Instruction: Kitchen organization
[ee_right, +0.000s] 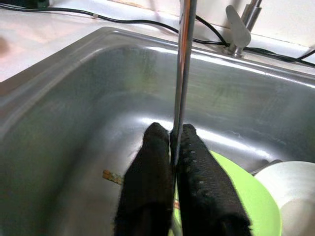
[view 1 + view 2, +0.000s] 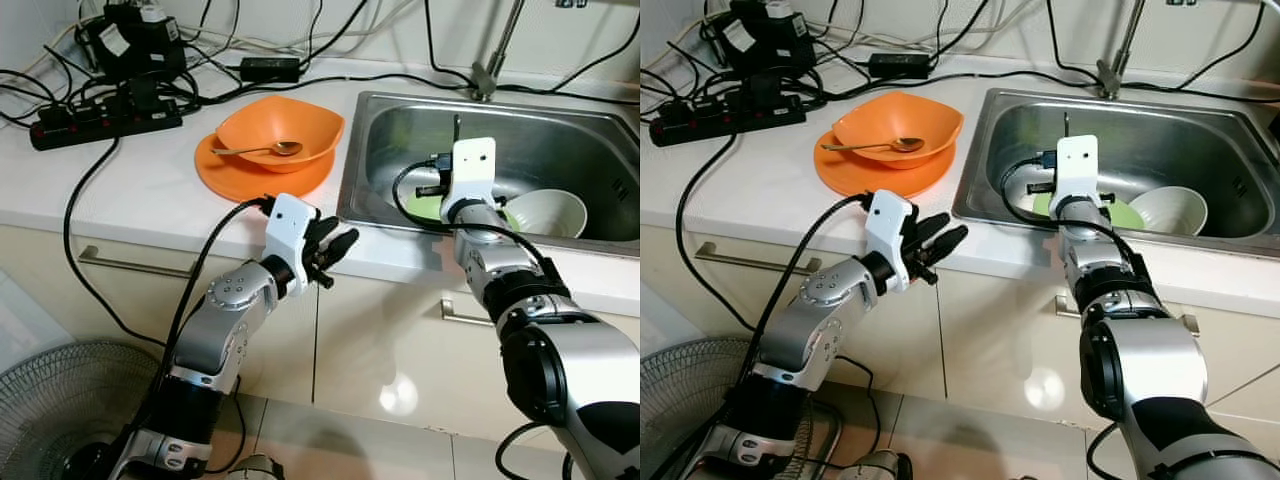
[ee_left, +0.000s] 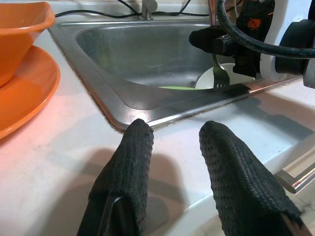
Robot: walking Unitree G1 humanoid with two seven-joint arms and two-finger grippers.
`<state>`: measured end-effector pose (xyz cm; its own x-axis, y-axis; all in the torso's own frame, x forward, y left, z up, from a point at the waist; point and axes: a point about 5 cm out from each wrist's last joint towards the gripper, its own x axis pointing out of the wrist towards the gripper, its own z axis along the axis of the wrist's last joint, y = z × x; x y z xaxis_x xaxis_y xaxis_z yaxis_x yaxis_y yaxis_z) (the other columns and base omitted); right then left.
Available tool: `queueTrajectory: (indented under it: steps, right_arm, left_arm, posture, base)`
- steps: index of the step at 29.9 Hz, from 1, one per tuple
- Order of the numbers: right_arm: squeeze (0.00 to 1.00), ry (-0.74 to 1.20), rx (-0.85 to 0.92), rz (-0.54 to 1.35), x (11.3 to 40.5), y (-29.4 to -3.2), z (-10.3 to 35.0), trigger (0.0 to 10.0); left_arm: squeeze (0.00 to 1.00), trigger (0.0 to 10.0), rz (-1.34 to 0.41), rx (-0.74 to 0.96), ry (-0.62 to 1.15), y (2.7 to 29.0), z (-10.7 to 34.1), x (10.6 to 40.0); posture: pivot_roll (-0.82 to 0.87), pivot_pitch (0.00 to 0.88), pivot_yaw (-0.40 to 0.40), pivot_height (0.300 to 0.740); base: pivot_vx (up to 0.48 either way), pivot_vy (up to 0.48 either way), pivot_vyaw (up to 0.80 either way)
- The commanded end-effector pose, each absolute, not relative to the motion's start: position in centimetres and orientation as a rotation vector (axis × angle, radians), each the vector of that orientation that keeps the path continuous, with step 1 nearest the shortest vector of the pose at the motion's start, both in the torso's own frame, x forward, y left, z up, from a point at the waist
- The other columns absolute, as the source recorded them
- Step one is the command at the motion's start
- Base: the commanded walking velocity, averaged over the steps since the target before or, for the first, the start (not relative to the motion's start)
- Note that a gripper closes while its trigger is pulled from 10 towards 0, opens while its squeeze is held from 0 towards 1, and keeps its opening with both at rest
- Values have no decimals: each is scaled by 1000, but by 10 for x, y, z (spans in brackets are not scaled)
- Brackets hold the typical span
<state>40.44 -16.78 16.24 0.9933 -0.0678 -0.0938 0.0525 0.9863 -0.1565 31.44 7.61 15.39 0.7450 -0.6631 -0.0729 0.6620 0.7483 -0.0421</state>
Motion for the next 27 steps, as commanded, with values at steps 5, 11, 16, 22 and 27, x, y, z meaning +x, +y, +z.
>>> queueTrajectory:
  steps: [5, 11, 16, 22, 27]
  right_arm:
    - [1000, 112, -147, -51, 404, -165, 160, 10000]
    - [1000, 95, -162, -53, 405, -165, 163, 10000]
    - [0, 25, -184, -43, 407, -161, 174, 10000]
    - [0, -90, -166, -4, 407, -152, 186, 10000]
    - [0, -214, -133, 70, 399, -140, 185, 10000]
  left_arm:
    - [0, 10000, -735, -2, 90, 75, 154, 312]
    - [0, 10000, -728, -6, 84, 75, 154, 312]
    - [0, 10000, -664, -17, 38, 81, 159, 315]
    - [0, 10000, -560, -22, -64, 88, 171, 320]
    - [0, 10000, -393, -48, -179, 103, 183, 326]
  posture:
    - [211, 0, 16, 740]
    - [208, 0, 13, 740]
    - [204, 8, 11, 740]
    - [201, 19, 3, 740]
    - [198, 33, -5, 740]
  base:
    - [0, 0, 0]
    - [0, 0, 0]
    - [0, 0, 0]
    - [0, 0, 0]
    - [0, 0, 0]
